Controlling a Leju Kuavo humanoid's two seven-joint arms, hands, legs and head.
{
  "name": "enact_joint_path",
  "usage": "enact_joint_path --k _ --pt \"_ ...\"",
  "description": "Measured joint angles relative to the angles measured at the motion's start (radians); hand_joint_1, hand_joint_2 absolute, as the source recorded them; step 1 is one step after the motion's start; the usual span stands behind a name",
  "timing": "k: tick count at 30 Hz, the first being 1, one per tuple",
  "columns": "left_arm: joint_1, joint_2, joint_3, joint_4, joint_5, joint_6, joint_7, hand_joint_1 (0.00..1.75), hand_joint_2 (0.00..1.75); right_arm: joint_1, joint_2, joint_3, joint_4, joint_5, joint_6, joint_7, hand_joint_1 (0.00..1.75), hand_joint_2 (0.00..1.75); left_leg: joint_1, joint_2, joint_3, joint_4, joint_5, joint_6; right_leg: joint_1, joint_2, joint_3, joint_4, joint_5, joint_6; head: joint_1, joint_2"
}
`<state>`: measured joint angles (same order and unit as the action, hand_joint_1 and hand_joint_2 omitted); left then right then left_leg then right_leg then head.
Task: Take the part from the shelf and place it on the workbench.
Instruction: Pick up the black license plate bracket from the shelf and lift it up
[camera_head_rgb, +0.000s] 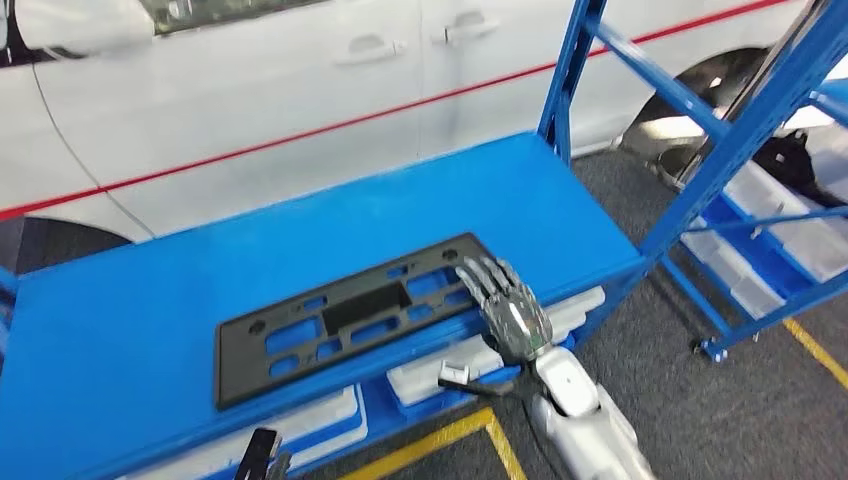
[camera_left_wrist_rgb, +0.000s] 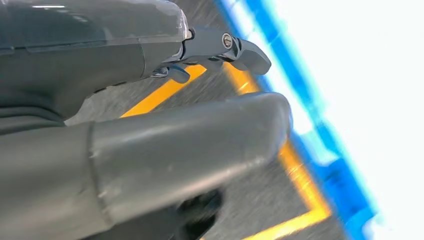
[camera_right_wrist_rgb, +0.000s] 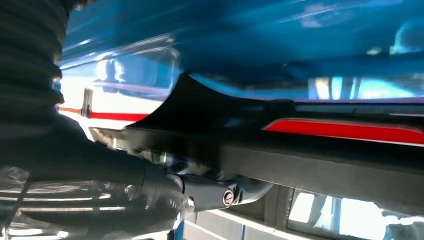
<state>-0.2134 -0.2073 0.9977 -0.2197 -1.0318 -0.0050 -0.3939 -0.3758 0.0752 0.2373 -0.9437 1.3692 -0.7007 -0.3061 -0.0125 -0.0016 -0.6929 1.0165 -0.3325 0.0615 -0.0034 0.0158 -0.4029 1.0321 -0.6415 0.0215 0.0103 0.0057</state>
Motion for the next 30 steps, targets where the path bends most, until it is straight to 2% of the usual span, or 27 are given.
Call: enact_joint_path --k 1,3,4,5,6,7,8,9,10,11,13,15,18,19,20,21,23,24,25,27,29,30 --pt "-0.002 0.000 0.000 0.000 0.003 0.001 -0.002 0.00 0.00 0.020 0.019 -0.045 -0.036 -0.045 0.000 -0.068 0.00 1.75 0.003 0.006 0.007 -0.003 -0.009 0.003 -0.002 -0.004 -0.044 0.062 -0.019 0.004 0.001 0.000" --pt "-0.004 -0.001 0.000 0.000 0.006 0.004 -0.004 0.00 0.00 0.041 0.076 -0.178 -0.114 -0.179 0.000 -0.221 0.00 1.75 0.004 0.018 0.014 -0.003 -0.026 0.004 -0.007 -0.007 -0.167 0.211 -0.045 0.015 0.001 0.000" --pt "-0.003 -0.002 0.000 0.000 0.005 0.004 -0.004 0.00 0.00 0.036 0.103 -0.251 -0.152 -0.257 -0.001 -0.282 0.00 1.75 0.005 0.022 0.017 -0.002 -0.033 0.002 -0.011 -0.009 -0.215 0.255 -0.037 0.020 0.001 0.000" --pt "-0.002 -0.004 0.000 0.000 0.004 0.004 -0.004 0.00 0.00 0.019 0.129 -0.325 -0.192 -0.338 -0.001 -0.324 0.00 1.75 0.006 0.024 0.023 0.001 -0.041 0.000 -0.015 -0.011 -0.243 0.262 -0.007 0.026 0.001 0.000" --pt "0.000 -0.006 -0.001 0.000 0.002 0.005 -0.004 0.00 0.00 -0.003 0.149 -0.392 -0.229 -0.408 -0.001 -0.351 0.00 1.75 0.009 0.021 0.032 0.005 -0.049 -0.003 -0.019 -0.013 -0.249 0.232 0.041 0.031 0.001 0.000" --pt "0.001 -0.009 -0.002 0.001 0.000 0.005 -0.003 0.00 0.00 -0.023 0.165 -0.452 -0.266 -0.467 -0.001 -0.367 0.00 1.75 0.013 0.015 0.040 0.010 -0.056 -0.007 -0.023 -0.014 -0.238 0.174 0.097 0.036 0.001 0.000" --pt "0.002 -0.011 -0.003 0.001 -0.002 0.007 -0.002 0.00 0.00 -0.040 0.177 -0.505 -0.298 -0.510 -0.001 -0.376 0.00 1.75 0.016 0.006 0.047 0.017 -0.064 -0.013 -0.026 -0.013 -0.223 0.113 0.141 0.038 0.001 0.000" --pt "0.002 -0.012 -0.004 0.001 -0.002 0.009 -0.001 0.00 0.00 -0.053 0.185 -0.545 -0.323 -0.535 -0.001 -0.379 0.00 1.75 0.018 -0.004 0.049 0.023 -0.069 -0.020 -0.025 -0.013 -0.209 0.064 0.167 0.033 0.002 0.000" --pt "0.003 -0.013 -0.005 0.001 -0.001 0.011 0.000 0.00 0.00 -0.064 0.194 -0.579 -0.343 -0.551 -0.001 -0.381 0.00 1.75 0.019 -0.011 0.049 0.027 -0.073 -0.027 -0.024 -0.012 -0.201 0.035 0.175 0.026 0.002 0.000" --pt "0.004 -0.013 -0.006 0.001 0.001 0.014 0.000 0.00 0.00 -0.071 0.204 -0.603 -0.356 -0.557 -0.001 -0.382 0.00 1.75 0.019 -0.015 0.049 0.027 -0.075 -0.035 -0.021 -0.012 -0.199 0.025 0.170 0.016 0.001 0.000" --pt "0.005 -0.014 -0.007 0.001 0.006 0.017 -0.001 0.00 0.00 -0.076 0.224 -0.634 -0.367 -0.556 0.000 -0.382 0.00 0.87 0.020 -0.015 0.049 0.026 -0.078 -0.049 -0.020 -0.012 -0.194 0.017 0.168 -0.004 0.001 0.000" --pt "0.005 -0.014 -0.009 0.001 0.009 0.018 -0.002 0.00 0.00 -0.077 0.238 -0.646 -0.364 -0.555 0.001 -0.382 0.00 0.00 0.023 -0.011 0.036 0.063 -0.102 -0.059 -0.023 -0.013 -0.184 0.010 0.170 -0.019 0.001 0.000" --pt "0.008 -0.014 -0.010 0.001 0.009 0.025 0.005 0.00 0.00 -0.079 0.252 -0.650 -0.336 -0.562 0.002 -0.382 0.00 0.00 0.025 -0.006 -0.051 0.240 -0.178 -0.068 -0.020 -0.016 -0.172 0.007 0.164 -0.034 0.000 0.000" --pt "0.011 -0.014 -0.011 0.001 0.009 0.029 0.008 0.00 0.00 -0.078 0.254 -0.650 -0.322 -0.566 0.002 -0.382 0.00 0.00 0.025 -0.006 -0.077 0.285 -0.187 -0.069 -0.019 -0.016 -0.169 0.007 0.161 -0.036 0.000 0.000" --pt "0.014 -0.014 -0.012 0.001 0.008 0.031 0.010 0.00 0.00 -0.079 0.256 -0.650 -0.308 -0.570 0.002 -0.382 0.00 0.00 0.025 -0.006 -0.087 0.293 -0.176 -0.069 -0.018 -0.016 -0.165 0.007 0.157 -0.037 0.000 0.000" --pt "0.017 -0.013 -0.013 0.001 0.009 0.032 0.009 0.00 0.00 -0.081 0.258 -0.649 -0.294 -0.574 0.002 -0.382 0.00 0.00 0.025 -0.006 -0.079 0.265 -0.148 -0.068 -0.017 -0.015 -0.160 0.007 0.153 -0.036 0.000 0.000" --pt "0.020 -0.011 -0.014 0.001 0.017 0.036 -0.002 0.00 0.00 -0.090 0.258 -0.641 -0.257 -0.574 0.003 -0.383 0.00 0.00 0.025 -0.004 -0.023 0.137 -0.077 -0.062 -0.017 -0.014 -0.148 0.007 0.142 -0.031 0.000 0.000" --pt "0.020 -0.009 -0.014 0.001 0.024 0.037 -0.011 0.00 0.00 -0.098 0.258 -0.631 -0.230 -0.568 0.004 -0.383 0.00 0.00 0.022 -0.003 0.005 0.079 -0.057 -0.058 -0.014 -0.014 -0.144 0.008 0.136 -0.027 0.000 0.000" --pt "0.020 -0.007 -0.014 0.001 0.031 0.039 -0.019 0.00 0.00 -0.106 0.258 -0.618 -0.202 -0.559 0.004 -0.383 0.00 0.00 0.019 -0.003 0.022 0.042 -0.050 -0.054 -0.013 -0.014 -0.143 0.008 0.132 -0.022 0.000 0.000" --pt "0.022 -0.003 -0.014 0.001 0.041 0.039 -0.034 0.00 0.00 -0.120 0.257 -0.590 -0.152 -0.536 0.004 -0.383 0.00 0.00 0.013 -0.007 0.029 0.023 -0.059 -0.046 -0.010 -0.020 -0.141 0.004 0.128 -0.010 0.000 0.000" --pt "0.026 -0.001 -0.014 0.001 0.046 0.039 -0.043 0.00 0.00 -0.131 0.256 -0.571 -0.119 -0.516 0.002 -0.383 0.00 0.00 0.019 -0.017 0.036 0.015 -0.059 -0.035 -0.011 -0.026 -0.135 0.006 0.118 0.001 0.000 0.000" --pt "0.028 0.000 -0.014 0.001 0.047 0.039 -0.045 0.00 0.00 -0.138 0.255 -0.566 -0.106 -0.511 0.002 -0.383 0.00 0.00 0.022 -0.021 0.042 0.010 -0.059 -0.028 -0.011 -0.027 -0.143 0.028 0.104 0.005 0.001 0.000"
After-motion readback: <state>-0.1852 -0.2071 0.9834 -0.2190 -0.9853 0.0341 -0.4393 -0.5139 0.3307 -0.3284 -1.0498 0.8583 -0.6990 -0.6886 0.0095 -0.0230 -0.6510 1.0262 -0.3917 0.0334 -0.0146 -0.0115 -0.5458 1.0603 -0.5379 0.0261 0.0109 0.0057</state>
